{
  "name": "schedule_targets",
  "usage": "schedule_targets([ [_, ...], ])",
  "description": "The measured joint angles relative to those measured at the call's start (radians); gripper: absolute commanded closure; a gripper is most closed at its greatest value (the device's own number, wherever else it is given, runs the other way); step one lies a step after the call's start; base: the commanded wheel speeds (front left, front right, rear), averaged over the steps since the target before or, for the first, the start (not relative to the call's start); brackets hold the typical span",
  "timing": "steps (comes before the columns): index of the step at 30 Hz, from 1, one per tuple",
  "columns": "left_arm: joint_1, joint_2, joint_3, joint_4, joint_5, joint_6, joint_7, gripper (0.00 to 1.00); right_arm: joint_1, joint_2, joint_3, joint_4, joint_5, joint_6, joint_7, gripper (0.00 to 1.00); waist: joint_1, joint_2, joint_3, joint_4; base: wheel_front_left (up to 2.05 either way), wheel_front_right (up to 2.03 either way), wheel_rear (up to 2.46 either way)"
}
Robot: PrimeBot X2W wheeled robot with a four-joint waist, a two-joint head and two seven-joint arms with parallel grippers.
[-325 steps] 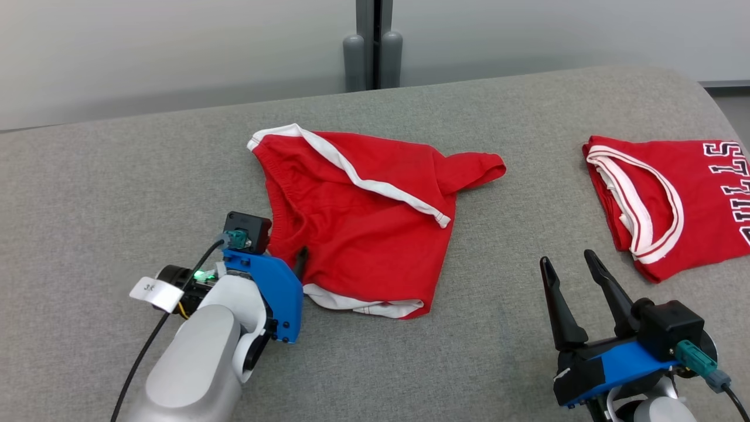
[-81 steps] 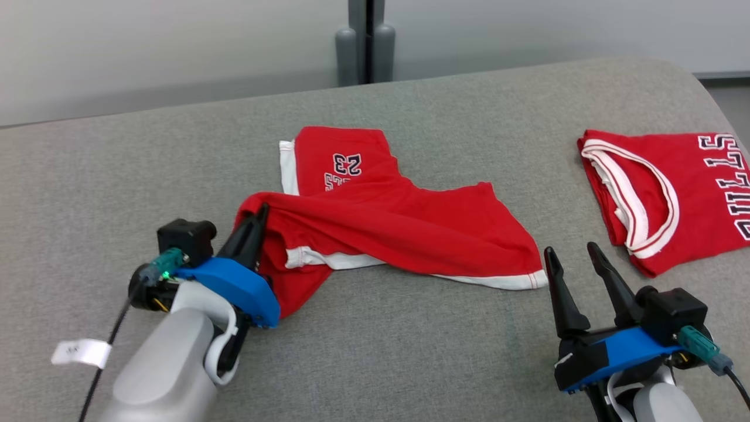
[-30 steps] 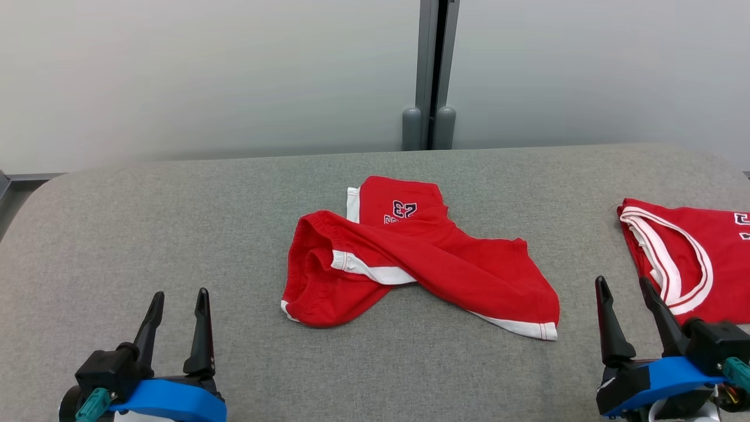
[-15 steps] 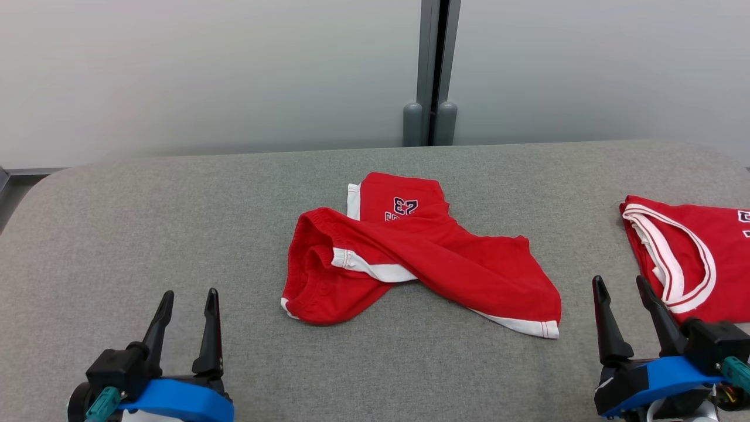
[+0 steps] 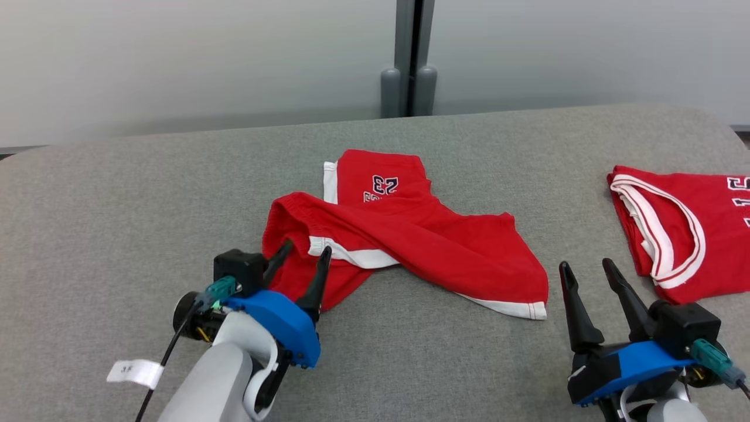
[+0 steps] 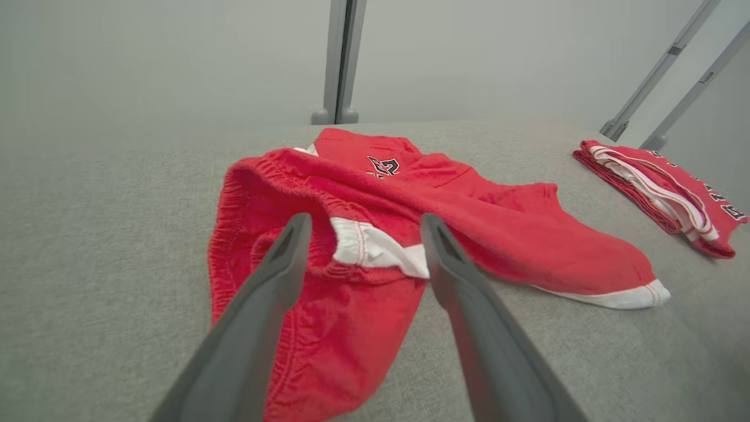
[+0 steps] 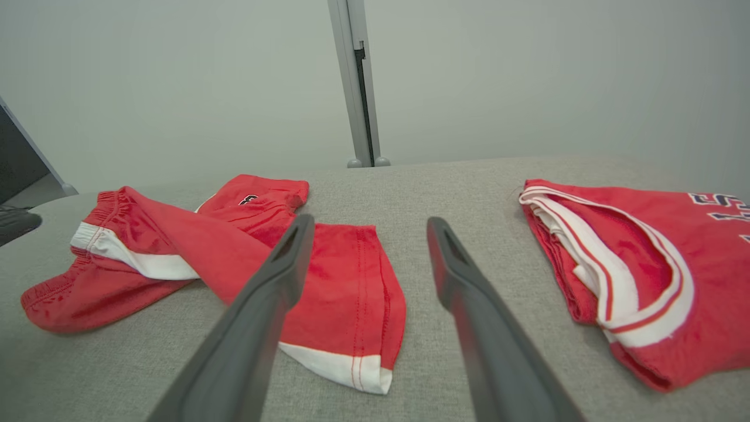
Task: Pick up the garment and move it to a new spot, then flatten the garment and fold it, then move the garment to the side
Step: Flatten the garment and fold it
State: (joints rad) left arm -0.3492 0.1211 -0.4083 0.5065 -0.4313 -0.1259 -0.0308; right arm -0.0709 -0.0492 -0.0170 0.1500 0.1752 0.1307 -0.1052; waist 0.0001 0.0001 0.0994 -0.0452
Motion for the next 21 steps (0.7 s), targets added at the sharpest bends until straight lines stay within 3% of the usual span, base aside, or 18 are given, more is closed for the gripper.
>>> schedule_targets([
  [8, -0.118, 0.018, -0.035, 0.122, -0.028, -0.004, 0.086, 0.0, -0.034, 0.0, 0.037, 0.021, 0.014, 0.0, -0.018, 0.0, 0.0, 0.0, 0.054, -0.055, 0.0, 0.0, 0.0],
  [14, -0.132, 0.032, -0.034, 0.146, -0.044, -0.004, 0.086, 0.0, -0.047, 0.0, 0.035, 0.043, 0.023, 0.0, -0.037, 0.0, 0.0, 0.0, 0.077, -0.067, 0.0, 0.0, 0.0],
  [16, -0.138, 0.037, -0.046, 0.147, -0.045, -0.004, 0.08, 0.54, -0.049, 0.0, 0.035, 0.05, 0.023, 0.0, -0.038, 0.0, 0.0, 0.0, 0.081, -0.067, 0.0, 0.0, 0.0],
  [17, -0.143, 0.039, -0.055, 0.148, -0.045, -0.004, 0.08, 1.0, -0.05, 0.0, 0.035, 0.053, 0.023, 0.0, -0.041, 0.0, 0.0001, 0.0, 0.083, -0.067, 0.0, 0.0, 0.0],
  [21, -0.148, 0.044, -0.076, 0.15, -0.053, -0.004, 0.071, 1.0, -0.063, -0.001, 0.046, 0.067, 0.026, 0.0, -0.035, 0.0, 0.0001, 0.0, 0.089, -0.061, 0.0, 0.0, 0.0],
])
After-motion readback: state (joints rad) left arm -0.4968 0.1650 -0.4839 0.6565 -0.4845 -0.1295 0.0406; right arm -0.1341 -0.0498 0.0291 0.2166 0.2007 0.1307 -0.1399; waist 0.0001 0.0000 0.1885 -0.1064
